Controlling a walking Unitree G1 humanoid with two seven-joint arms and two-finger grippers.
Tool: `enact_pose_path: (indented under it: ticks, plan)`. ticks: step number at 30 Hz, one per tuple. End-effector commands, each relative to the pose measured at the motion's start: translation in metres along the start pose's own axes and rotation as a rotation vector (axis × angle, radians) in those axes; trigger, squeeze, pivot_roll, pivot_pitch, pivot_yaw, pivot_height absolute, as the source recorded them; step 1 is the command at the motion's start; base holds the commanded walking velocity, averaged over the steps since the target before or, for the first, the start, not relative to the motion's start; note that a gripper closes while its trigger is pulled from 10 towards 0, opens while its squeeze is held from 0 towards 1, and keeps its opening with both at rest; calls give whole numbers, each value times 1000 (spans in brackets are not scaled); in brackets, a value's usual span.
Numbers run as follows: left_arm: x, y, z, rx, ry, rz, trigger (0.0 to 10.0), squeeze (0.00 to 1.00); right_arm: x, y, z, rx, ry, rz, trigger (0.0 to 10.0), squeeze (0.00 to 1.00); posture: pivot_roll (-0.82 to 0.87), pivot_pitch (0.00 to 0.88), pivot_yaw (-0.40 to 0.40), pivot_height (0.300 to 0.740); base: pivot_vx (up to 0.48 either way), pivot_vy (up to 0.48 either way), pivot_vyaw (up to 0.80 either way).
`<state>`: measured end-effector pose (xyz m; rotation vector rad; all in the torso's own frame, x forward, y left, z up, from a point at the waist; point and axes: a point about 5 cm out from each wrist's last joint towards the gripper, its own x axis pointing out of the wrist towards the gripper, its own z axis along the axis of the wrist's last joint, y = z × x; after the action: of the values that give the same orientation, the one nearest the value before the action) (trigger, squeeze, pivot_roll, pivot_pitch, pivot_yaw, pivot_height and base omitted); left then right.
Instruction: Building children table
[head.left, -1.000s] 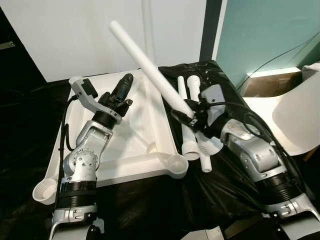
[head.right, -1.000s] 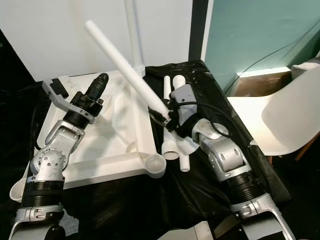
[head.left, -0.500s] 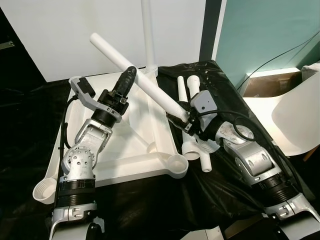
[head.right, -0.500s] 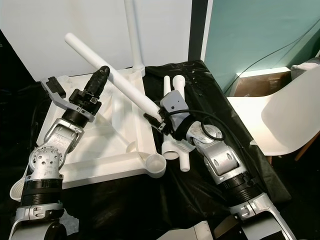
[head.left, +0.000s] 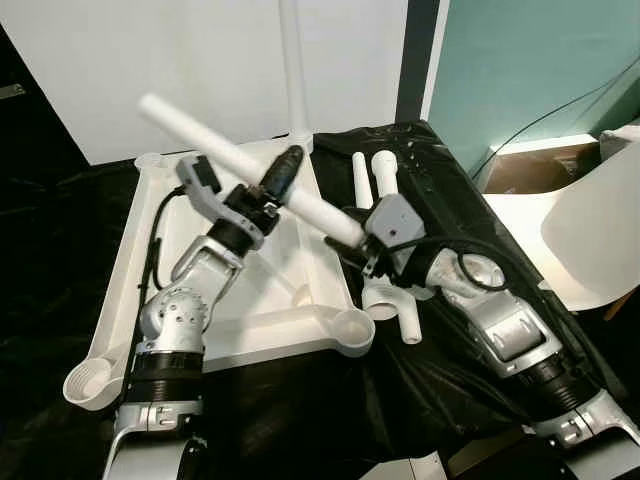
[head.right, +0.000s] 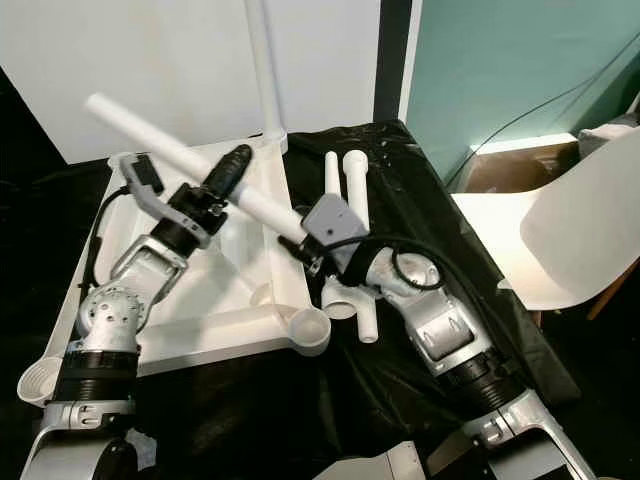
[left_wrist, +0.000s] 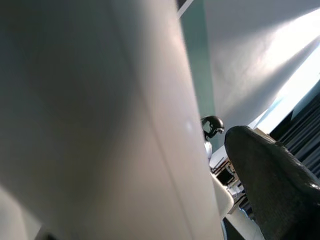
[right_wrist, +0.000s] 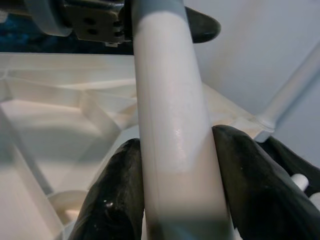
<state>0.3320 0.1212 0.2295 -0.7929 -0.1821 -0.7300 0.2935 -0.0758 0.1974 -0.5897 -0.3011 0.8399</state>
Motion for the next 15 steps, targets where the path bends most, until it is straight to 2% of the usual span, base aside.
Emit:
enact_pose_path:
  ticks: [1,5,6,8,9,15]
  plan:
    - [4,-11,2,11,-13,-178,10000,0,-3,8,1,-25,-8,42,10000,0,-83,0,57,740,0,0,0]
    - [7,-16,9,-32,-61,-207,10000,0,-11,15,-11,-29,30,54,10000,0,-84,0,54,740,0,0,0]
    - [7,-17,11,-45,-86,-221,1882,0,-13,16,-16,-27,43,40,10000,0,-86,0,54,740,0,0,0]
    - [7,-18,13,-52,-103,-229,1882,0,-14,16,-18,-25,50,30,10000,0,-86,0,54,740,0,0,0]
    - [6,-19,14,-60,-122,-239,0,0,-13,14,-21,-9,55,-1,10000,0,-87,0,56,740,0,0,0]
    - [0,-20,11,-44,-142,-253,0,0,-9,8,-23,42,64,-87,10000,0,-83,0,55,740,0,0,0]
